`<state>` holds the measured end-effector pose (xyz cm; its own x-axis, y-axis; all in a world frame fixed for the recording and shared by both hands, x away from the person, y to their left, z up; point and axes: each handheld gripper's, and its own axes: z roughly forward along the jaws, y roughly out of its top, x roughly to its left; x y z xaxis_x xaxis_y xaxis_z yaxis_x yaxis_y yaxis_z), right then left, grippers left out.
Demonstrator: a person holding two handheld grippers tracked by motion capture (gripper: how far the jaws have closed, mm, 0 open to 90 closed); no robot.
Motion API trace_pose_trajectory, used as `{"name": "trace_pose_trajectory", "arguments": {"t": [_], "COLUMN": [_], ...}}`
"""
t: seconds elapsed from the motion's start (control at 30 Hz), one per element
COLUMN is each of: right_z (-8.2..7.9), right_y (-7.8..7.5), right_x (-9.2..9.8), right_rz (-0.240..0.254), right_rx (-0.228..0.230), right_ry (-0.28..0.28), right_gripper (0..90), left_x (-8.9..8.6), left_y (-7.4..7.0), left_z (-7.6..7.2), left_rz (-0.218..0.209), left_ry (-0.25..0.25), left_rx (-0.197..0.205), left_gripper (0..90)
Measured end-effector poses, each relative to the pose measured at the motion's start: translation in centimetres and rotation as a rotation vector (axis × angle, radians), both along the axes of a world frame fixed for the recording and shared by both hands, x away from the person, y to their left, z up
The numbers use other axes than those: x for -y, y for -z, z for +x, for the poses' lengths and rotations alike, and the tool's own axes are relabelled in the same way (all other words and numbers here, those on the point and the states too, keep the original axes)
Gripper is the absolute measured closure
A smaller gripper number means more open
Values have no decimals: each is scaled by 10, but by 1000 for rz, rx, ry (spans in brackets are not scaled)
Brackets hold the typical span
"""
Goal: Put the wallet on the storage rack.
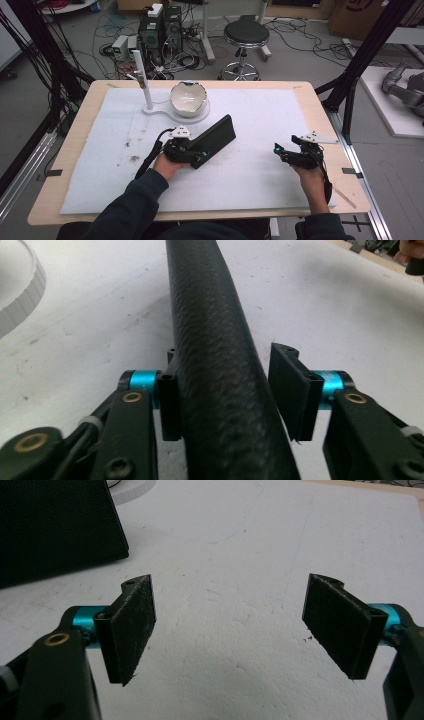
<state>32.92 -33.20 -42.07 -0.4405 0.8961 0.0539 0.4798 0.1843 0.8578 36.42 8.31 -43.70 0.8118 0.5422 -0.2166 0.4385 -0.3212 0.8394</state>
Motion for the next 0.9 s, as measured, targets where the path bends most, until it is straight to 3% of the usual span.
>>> {"name": "trace_pose_trajectory", "arguments": {"t": [0.07,0.17,0.2,0.3,0.53,0.73,0.9], "right_z": [0,0,-1,-1,-1,-1,0], "right_y": [0,0,0,0,0,0,0], "right_x": [0,0,0,0,0,0,0], "right_rz": [0,-3,-4,-2,2,1,-2], "right_rx": [-1,-3,-3,-1,-5,-5,-2], "right_ry": [1,1,2,0,9,9,5], "right_gripper": [215,215,216,215,215,215,215], "left_x": [-5,-11,-12,-20,-52,-81,-97], "left_y": [2,2,-2,-15,-50,-81,-106], "left_z": [-2,-6,-8,-9,-4,2,11], "left_rz": [-28,-14,-7,-80,-150,-186,-168], "left_ry": [-18,-30,-39,-61,-119,-162,-172], "left_rx": [10,38,80,116,194,253,282], "left_gripper": [573,702,723,727,728,728,730]}}
